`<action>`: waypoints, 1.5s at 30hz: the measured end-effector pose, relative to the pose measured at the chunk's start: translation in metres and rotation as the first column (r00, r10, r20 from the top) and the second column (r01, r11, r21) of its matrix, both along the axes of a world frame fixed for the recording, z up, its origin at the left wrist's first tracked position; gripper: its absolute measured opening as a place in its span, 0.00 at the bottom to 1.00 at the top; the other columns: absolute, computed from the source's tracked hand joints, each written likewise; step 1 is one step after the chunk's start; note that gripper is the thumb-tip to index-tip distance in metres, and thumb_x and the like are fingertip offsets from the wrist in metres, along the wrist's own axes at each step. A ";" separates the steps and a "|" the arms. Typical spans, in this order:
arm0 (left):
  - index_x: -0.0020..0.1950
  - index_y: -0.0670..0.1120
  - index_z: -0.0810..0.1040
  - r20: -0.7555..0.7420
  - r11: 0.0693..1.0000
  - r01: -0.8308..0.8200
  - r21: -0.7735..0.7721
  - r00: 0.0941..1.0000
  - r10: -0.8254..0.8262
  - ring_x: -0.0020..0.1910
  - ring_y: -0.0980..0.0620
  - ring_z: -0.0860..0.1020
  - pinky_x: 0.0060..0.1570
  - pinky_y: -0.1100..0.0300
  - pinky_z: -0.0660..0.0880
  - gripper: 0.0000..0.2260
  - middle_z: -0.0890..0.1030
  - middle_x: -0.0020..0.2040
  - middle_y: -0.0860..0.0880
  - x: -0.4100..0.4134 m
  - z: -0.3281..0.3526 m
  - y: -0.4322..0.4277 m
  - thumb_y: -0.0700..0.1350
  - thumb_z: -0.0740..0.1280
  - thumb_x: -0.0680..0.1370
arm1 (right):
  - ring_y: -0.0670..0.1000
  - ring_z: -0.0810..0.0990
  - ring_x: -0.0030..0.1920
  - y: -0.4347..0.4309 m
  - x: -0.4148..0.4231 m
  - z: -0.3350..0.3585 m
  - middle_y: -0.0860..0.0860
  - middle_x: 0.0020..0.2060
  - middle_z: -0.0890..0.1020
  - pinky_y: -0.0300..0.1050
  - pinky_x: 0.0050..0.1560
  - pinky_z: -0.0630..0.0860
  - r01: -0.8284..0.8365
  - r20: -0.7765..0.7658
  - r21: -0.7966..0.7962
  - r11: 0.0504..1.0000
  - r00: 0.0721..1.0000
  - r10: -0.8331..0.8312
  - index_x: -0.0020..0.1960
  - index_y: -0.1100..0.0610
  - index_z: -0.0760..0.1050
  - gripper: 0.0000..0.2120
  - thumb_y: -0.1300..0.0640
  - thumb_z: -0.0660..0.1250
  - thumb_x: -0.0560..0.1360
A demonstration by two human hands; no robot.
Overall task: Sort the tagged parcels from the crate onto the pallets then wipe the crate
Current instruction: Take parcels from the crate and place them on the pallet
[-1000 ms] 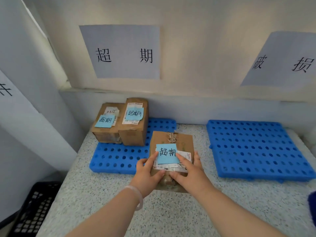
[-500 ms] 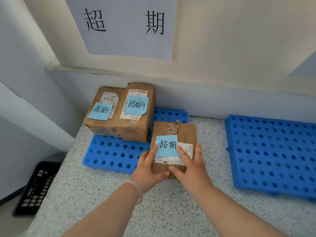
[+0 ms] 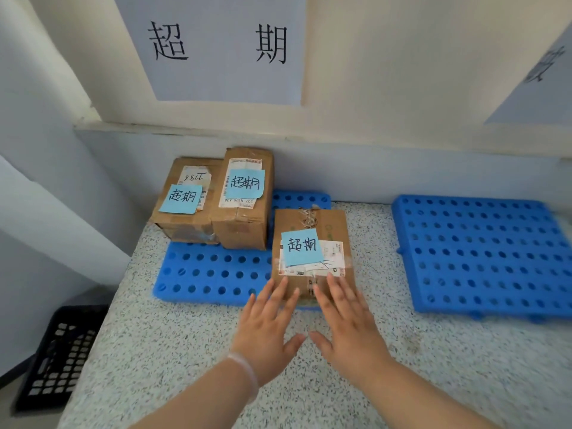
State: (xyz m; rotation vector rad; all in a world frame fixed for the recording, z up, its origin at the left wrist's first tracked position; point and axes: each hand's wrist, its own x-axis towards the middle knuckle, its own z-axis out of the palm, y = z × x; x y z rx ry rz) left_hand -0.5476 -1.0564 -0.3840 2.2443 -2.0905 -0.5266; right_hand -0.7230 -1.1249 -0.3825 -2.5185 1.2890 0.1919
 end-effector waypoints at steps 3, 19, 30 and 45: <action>0.77 0.56 0.32 0.028 0.997 0.041 0.072 0.999 -0.043 0.75 0.52 0.28 0.77 0.45 0.39 0.33 0.28 0.76 0.55 0.006 0.003 -0.006 0.67 0.44 0.78 | 0.47 0.27 0.74 -0.004 0.005 -0.001 0.48 0.77 0.31 0.49 0.72 0.29 -0.014 -0.024 -0.016 1.000 1.000 0.014 0.79 0.46 0.33 0.40 0.31 0.42 0.73; 0.79 0.45 0.33 0.268 0.993 -0.019 0.116 0.963 -0.013 0.79 0.46 0.35 0.74 0.39 0.34 0.42 0.33 0.79 0.46 0.027 0.014 -0.093 0.66 0.54 0.79 | 0.49 0.23 0.73 -0.088 0.055 0.007 0.48 0.73 0.24 0.52 0.74 0.30 -0.014 -0.061 0.041 0.999 0.998 0.017 0.77 0.48 0.27 0.45 0.37 0.58 0.78; 0.79 0.51 0.34 0.252 0.994 -0.040 0.103 0.968 0.013 0.79 0.48 0.37 0.74 0.38 0.35 0.39 0.34 0.80 0.50 0.029 0.027 -0.099 0.65 0.54 0.80 | 0.49 0.29 0.76 -0.098 0.046 0.021 0.48 0.76 0.30 0.50 0.75 0.32 -0.035 -0.025 0.020 0.999 0.999 0.036 0.78 0.46 0.32 0.47 0.37 0.63 0.75; 0.79 0.60 0.39 0.154 0.939 0.333 -0.091 0.936 -0.317 0.80 0.47 0.42 0.75 0.37 0.42 0.35 0.40 0.81 0.52 -0.087 0.083 -0.037 0.65 0.56 0.79 | 0.49 0.34 0.76 0.046 -0.087 0.066 0.50 0.79 0.43 0.54 0.73 0.34 0.312 0.015 -0.173 0.934 0.949 -0.314 0.79 0.46 0.48 0.46 0.26 0.49 0.66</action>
